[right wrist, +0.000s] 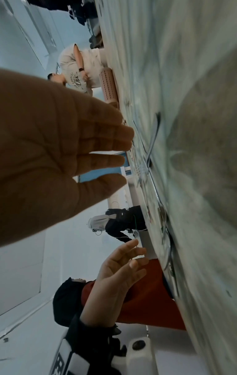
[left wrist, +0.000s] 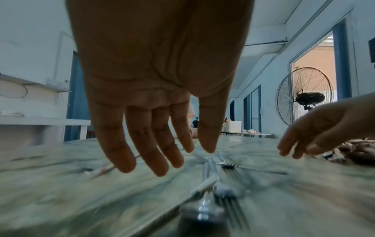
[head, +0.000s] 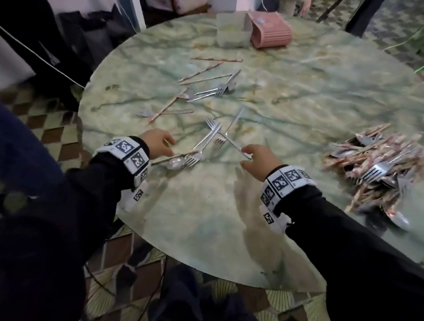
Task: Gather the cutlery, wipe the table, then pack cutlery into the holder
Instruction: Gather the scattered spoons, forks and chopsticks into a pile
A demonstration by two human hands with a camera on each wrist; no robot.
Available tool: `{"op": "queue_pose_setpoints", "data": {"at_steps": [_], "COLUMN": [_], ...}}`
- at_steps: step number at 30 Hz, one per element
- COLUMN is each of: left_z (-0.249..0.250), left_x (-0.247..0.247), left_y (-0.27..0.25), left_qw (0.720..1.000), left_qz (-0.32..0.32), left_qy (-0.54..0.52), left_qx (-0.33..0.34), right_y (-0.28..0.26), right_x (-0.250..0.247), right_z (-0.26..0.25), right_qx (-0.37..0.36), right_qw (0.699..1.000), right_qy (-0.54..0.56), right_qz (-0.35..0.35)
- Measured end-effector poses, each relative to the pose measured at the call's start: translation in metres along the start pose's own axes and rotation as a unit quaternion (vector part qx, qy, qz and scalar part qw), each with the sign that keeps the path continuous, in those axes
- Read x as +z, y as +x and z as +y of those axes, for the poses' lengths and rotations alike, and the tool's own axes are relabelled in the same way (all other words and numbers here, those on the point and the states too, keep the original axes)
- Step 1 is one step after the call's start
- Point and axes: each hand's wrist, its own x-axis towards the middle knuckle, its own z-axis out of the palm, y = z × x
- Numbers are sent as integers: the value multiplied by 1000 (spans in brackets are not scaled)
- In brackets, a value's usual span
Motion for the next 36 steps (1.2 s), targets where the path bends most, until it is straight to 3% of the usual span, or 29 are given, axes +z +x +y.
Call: {"op": "queue_pose_setpoints", "data": {"at_steps": [5,9,12,17,19,24,33,36], "left_z": [-22,-24,-13,7,15,34,49,50], "left_x": [12,10,10,16,16,15,16,18], "left_y": [18,39,53,79,87,104,131,140], "left_qw": [998,984,957,885,865,850,816,783], "left_qz": [20,7,-10,-10,1,0,-56,-64], "left_qy": [-1,54,115,252,299,356,414,446], "left_qx": [61,171,265,391,403,388,399,428], "right_y": [30,58,77,100,104,111,120,120], "right_x": [18,27,29,34,35,30,23,23], "right_z": [-23,-41,-51,-56,-54,-45,-41,-39], "right_qx": [8,37,55,84,89,77,84,96], "right_qw": [1000,998,997,993,992,989,984,982], "right_qy": [-23,-40,-55,-79,-90,-125,-158,-162], "right_qz": [-8,7,15,20,9,-1,-7,0]}}
